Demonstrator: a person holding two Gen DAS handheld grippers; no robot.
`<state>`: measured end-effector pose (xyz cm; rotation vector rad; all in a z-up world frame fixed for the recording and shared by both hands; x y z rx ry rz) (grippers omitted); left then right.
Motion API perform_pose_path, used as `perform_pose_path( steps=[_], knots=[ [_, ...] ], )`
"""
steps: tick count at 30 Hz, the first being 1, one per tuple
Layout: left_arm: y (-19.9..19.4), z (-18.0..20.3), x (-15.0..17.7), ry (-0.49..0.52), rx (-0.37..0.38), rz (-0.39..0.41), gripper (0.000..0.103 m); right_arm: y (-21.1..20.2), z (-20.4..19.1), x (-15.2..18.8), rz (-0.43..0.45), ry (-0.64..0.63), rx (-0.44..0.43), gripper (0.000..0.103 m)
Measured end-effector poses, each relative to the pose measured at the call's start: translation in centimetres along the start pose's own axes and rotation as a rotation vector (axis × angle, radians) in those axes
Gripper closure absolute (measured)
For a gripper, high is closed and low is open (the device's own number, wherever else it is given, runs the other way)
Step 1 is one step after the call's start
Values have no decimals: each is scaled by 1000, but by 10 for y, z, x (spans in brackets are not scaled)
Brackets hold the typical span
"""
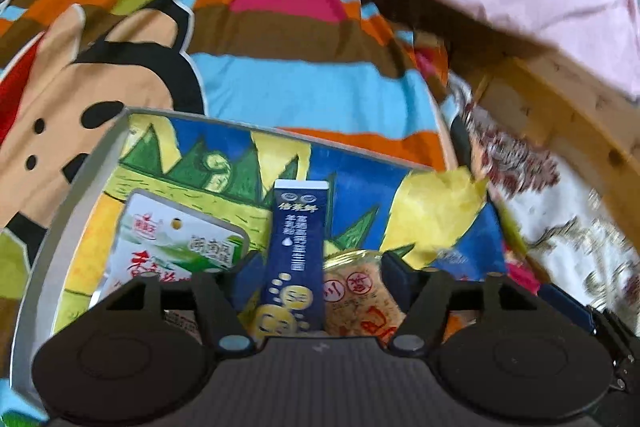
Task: Organize snacks
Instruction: 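Lower both tools over the tin box and open them to drop the items, then move both tools back from the tin box to the loose snacks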
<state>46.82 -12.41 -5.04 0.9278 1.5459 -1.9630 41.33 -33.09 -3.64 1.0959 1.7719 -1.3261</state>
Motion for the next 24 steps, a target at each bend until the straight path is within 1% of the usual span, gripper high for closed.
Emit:
perform_pose_path(
  steps=[2,3,4,8,11,15,19,24],
  knots=[
    [-17,-1,0,-4,-3,48,20,-14,-2,-5,28,2,-2,12],
    [-25,-1,-1,0,-5,70,18,-22,-3,-7,43,4,0,9],
    [-35,0,-1,5,-10,92,13,-29,-5,-9,55,6,-2,6],
    [-78,2,-1,33,-47,186,2,-62,-15,-13,92,14,-32,2],
    [-108,2,1,48,-87,234,1,-89,-27,-14,127,8,-49,1],
    [-147,-1,13,45,-112,274,1,-122,-41,-9,163,16,-65,1],
    [-182,-8,30,23,-125,296,1,-153,-53,-2,186,15,-75,1],
    [-222,-16,54,33,-153,318,1,-187,-62,10,202,28,-77,1]
  ],
)
Point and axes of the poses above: each gripper's, at about its wrist camera, not at the fingertips, and y roughly the way its jaws point, z to its right, x to its underside, the point moved 2 cm from there along y, roughly the way its jaws point, and after that the axes turned 13 degrees about y, right-handed, at the moved point
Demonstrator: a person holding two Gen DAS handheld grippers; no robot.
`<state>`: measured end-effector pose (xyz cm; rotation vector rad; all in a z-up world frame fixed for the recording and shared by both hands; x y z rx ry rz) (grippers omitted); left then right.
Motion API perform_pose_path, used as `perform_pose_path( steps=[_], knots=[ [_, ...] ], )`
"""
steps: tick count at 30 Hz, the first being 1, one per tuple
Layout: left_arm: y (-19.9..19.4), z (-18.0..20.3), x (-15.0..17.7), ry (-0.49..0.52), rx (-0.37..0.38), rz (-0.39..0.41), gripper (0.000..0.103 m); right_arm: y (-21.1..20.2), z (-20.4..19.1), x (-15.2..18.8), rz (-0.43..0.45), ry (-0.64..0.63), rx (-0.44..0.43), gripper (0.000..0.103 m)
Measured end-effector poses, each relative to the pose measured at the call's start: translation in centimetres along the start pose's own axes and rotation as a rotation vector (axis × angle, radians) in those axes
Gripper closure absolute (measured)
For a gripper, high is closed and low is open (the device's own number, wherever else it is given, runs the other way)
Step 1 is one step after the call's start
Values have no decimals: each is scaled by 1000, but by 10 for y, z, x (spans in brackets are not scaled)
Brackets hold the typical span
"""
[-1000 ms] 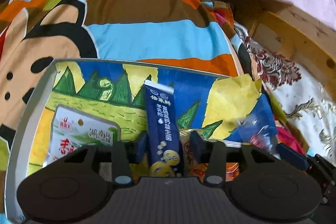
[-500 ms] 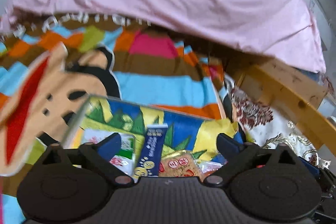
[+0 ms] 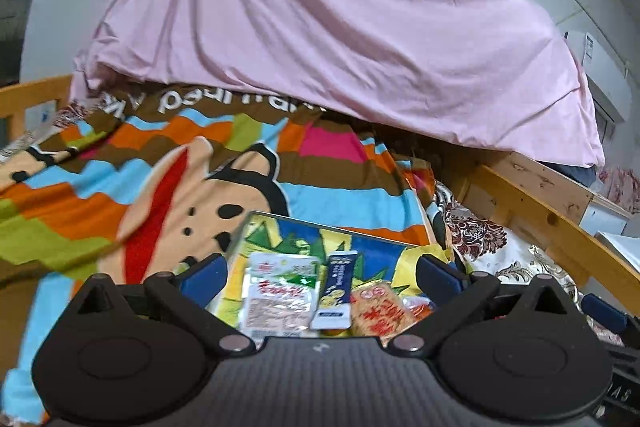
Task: Organize snacks
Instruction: 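Move both tools back from the tin box to the loose snacks, then grasp the nut-bar packet with the right tool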
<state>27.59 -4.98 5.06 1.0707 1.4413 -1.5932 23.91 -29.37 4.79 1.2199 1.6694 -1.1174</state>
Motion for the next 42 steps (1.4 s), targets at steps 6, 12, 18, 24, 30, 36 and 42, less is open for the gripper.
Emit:
perform_pose_path(
  steps=[6,12,18,24,30,36,42],
  knots=[
    [-45,-12,17,37,-38,28,0,-34,-8,13,6,20,17,1],
    [-71,-25,38,29,-55,24,0,-59,-14,34,-30,23,28,1],
    [-85,-37,63,58,-62,2,0,-75,-26,55,-89,-21,16,1],
    [-94,-47,95,115,-81,-12,0,-78,-40,73,-166,-69,5,1],
    [-92,-55,110,146,-91,-69,0,-70,-51,87,-232,-112,-6,1],
    [-88,-64,115,142,-90,-98,0,-58,-54,96,-292,-128,13,1],
    [-83,-70,119,134,-83,-119,0,-49,-54,102,-332,-133,28,1]
  ],
)
Point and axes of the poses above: each gripper's, at about its wrist camera, not at the fingertips, and y roughly the way its jaws point, z to its right, x to its underside, the point moved 2 cm from there along y, roughly the way its jaws point, and after that the axes turned 13 degrees about y, right-handed, at the moved point
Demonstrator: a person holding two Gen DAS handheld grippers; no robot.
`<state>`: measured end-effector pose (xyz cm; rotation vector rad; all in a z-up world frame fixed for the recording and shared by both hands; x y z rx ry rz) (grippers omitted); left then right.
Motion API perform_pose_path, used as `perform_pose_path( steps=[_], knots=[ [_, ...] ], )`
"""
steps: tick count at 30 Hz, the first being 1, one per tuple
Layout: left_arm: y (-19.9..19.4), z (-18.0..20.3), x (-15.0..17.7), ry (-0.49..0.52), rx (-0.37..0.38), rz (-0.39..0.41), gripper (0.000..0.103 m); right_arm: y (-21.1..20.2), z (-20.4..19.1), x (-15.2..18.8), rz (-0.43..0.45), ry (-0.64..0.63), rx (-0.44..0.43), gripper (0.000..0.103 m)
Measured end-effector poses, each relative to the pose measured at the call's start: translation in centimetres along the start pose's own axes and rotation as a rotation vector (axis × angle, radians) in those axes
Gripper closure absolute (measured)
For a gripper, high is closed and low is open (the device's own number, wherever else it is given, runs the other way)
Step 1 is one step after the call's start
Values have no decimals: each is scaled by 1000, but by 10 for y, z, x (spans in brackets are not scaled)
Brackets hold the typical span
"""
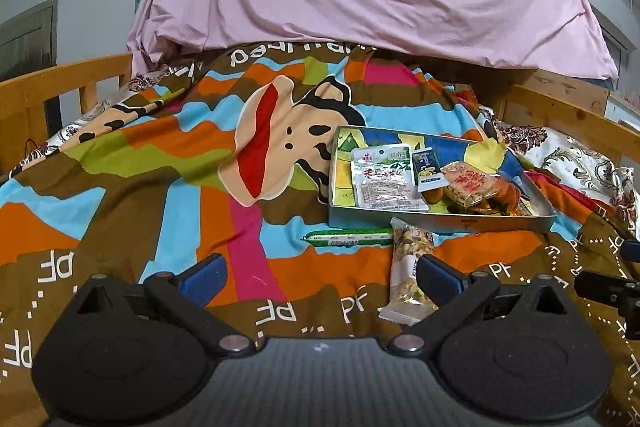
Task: Organize snacks
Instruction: 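Grasp the nut-bar packet with the right tool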
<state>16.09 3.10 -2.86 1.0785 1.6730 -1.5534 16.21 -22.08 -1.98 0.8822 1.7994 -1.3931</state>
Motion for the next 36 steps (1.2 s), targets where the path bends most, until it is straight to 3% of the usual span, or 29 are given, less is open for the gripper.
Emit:
perform_pose_path(
  steps=[11,15,21,36],
  knots=[
    [17,-12,5,-7,3,-41,0,23,-11,11,-74,-30,15,1],
    [27,-18,1,28,-58,-54,0,32,-14,16,-101,-56,21,1],
    [42,-25,-7,62,-83,-54,0,46,-18,18,-121,-66,28,1],
    [78,-52,-20,7,-68,-55,0,78,-38,24,-145,-81,4,1]
  ],
)
Point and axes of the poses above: each gripper's, at about its wrist camera, not at the fingertips, and y roughly the way its jaws point, z to its right, x to its underside, the point moved 2 cm from there along y, roughly the way its jaws point, and after that the axes turned 13 degrees about y, right-handed, at the moved point
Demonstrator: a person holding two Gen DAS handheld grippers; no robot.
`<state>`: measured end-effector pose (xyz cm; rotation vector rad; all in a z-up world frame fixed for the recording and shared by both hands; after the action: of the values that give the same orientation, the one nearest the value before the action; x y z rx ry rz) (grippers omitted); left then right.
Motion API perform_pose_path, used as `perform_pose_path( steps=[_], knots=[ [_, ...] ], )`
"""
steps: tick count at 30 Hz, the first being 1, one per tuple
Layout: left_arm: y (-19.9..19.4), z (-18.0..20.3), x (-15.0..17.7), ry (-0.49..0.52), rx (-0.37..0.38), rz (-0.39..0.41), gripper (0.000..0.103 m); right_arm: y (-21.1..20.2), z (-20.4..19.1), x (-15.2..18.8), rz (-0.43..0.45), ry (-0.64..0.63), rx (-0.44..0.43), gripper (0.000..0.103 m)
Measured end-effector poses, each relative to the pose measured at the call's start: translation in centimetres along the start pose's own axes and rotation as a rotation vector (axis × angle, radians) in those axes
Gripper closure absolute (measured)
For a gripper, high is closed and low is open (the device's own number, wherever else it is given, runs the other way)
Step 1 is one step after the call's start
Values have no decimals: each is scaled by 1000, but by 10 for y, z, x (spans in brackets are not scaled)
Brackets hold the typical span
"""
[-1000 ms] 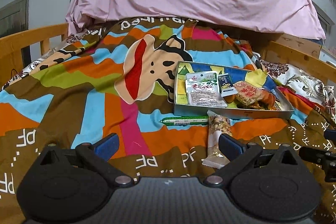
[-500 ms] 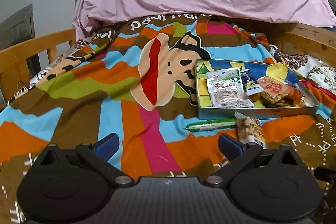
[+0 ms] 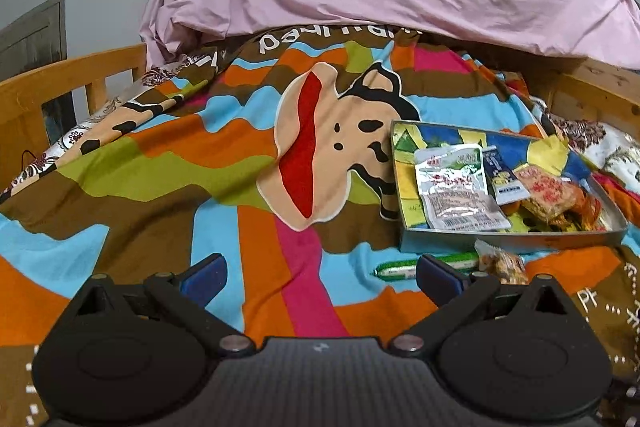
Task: Organize snacks
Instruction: 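Grasp the nut-bar packet with the right tool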
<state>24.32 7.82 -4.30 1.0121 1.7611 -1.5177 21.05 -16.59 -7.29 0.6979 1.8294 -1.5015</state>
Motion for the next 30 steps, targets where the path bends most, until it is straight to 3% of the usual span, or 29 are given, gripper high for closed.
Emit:
perform_pose_path(
  steps=[8,15,30],
  knots=[
    [8,-7,-2,-37,5,8,0,10,0,-1,8,39,-11,1],
    [10,-9,-9,-34,-41,-10,0,19,-14,-21,59,133,-98,1],
    [21,-23,-2,-47,-105,-66,0,79,-66,-34,-44,147,-77,1]
  ],
)
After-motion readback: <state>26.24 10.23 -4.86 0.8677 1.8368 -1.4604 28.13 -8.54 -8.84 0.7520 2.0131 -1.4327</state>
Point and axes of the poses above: each gripper's, at about its wrist camera, not at the fingertips, and y roughly the way its jaws point, z to its right, x to its underside, the point moved 2 cm from there along y, roughly the way its jaws point, and after that the axes turned 13 degrees about y, right-handed, at the moved point
